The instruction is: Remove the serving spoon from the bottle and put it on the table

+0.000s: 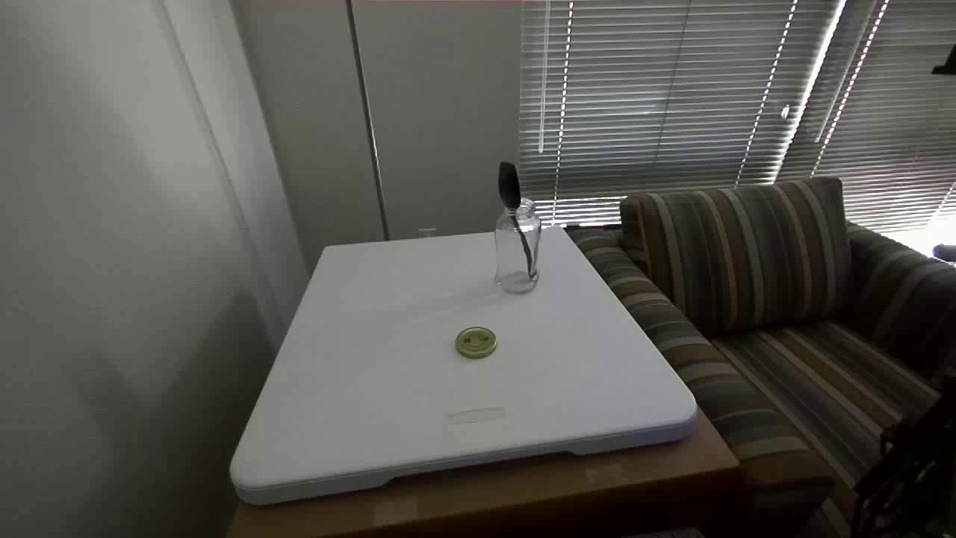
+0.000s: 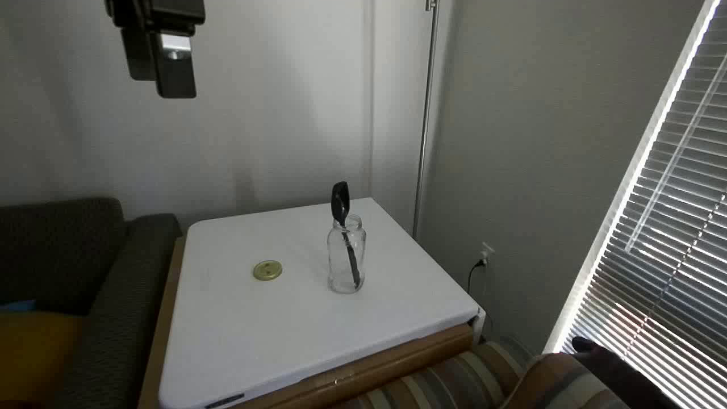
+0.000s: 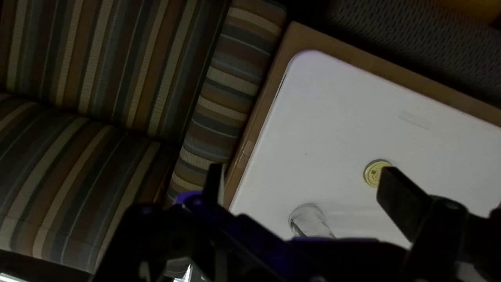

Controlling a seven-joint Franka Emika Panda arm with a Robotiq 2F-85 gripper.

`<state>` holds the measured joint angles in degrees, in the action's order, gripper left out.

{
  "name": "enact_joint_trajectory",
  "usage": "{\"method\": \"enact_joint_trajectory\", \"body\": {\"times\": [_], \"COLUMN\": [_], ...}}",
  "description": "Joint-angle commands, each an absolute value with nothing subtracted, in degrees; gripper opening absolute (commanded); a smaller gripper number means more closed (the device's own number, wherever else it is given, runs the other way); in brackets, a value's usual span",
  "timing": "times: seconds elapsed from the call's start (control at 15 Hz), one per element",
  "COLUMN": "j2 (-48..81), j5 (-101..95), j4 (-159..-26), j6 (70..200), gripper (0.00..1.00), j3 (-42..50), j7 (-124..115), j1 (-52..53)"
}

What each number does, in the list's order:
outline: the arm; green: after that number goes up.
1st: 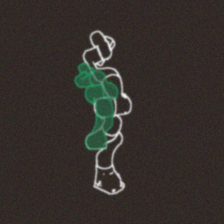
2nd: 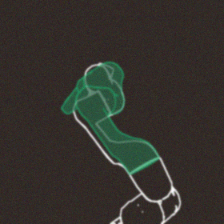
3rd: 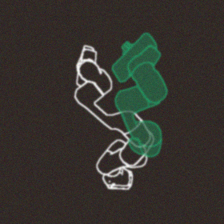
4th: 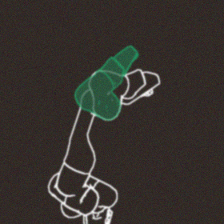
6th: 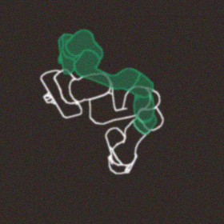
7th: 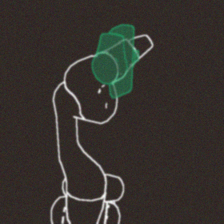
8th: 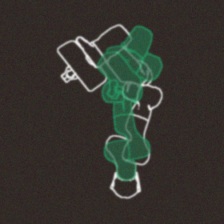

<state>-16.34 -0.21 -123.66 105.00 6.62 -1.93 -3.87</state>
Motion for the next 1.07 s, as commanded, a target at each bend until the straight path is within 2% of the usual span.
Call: {"method": "enact_joint_trajectory", "body": {"times": [0.0,0.67,1.0], "j2": [-16.3,-13.6,-4.6], "j5": [-0.1,0.0,0.8], "j4": [-123.5,-121.5,-114.9], "j6": [104.8,105.3,108.1], "gripper": [1.00,1.00,1.00], "j3": [6.1,6.1,5.9], "j7": [-1.8,-1.1,0.4], "j1": [-4.5,-4.2,-3.6]}}
